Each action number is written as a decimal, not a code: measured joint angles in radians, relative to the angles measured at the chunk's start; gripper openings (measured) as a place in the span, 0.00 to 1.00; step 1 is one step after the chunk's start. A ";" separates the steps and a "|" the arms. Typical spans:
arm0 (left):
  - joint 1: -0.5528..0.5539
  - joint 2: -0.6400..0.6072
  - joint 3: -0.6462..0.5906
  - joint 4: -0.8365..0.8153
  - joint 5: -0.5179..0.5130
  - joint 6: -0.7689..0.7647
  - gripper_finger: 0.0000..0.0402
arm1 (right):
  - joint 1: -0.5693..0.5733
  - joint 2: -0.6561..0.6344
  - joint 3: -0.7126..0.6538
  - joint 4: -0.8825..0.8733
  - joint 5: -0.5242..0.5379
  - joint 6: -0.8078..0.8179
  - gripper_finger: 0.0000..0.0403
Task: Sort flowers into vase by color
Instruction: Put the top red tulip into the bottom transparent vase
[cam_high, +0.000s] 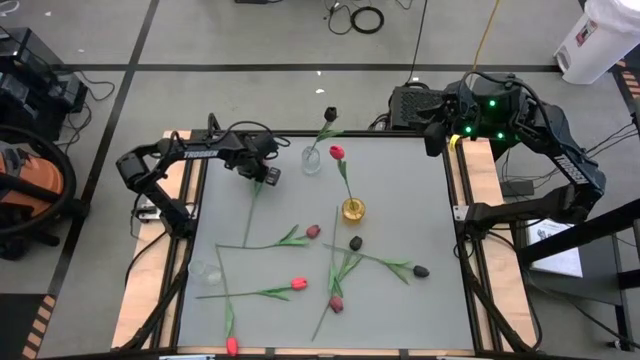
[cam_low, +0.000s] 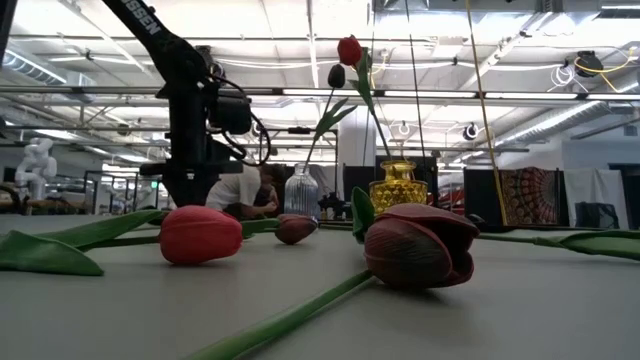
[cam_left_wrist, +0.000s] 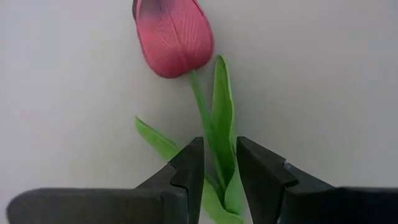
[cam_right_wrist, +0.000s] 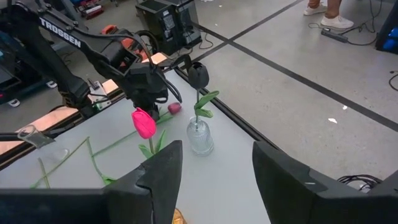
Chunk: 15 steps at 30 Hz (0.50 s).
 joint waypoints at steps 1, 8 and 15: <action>0.001 0.000 0.000 -0.001 -0.001 -0.012 0.26 | 0.000 0.000 0.000 0.000 0.000 0.000 0.46; 0.001 0.000 0.000 0.019 -0.002 -0.023 0.26 | 0.000 0.000 0.000 0.000 0.000 0.000 0.46; 0.000 0.000 0.000 0.016 0.024 -0.049 0.26 | 0.000 0.000 0.000 0.000 0.000 0.000 0.46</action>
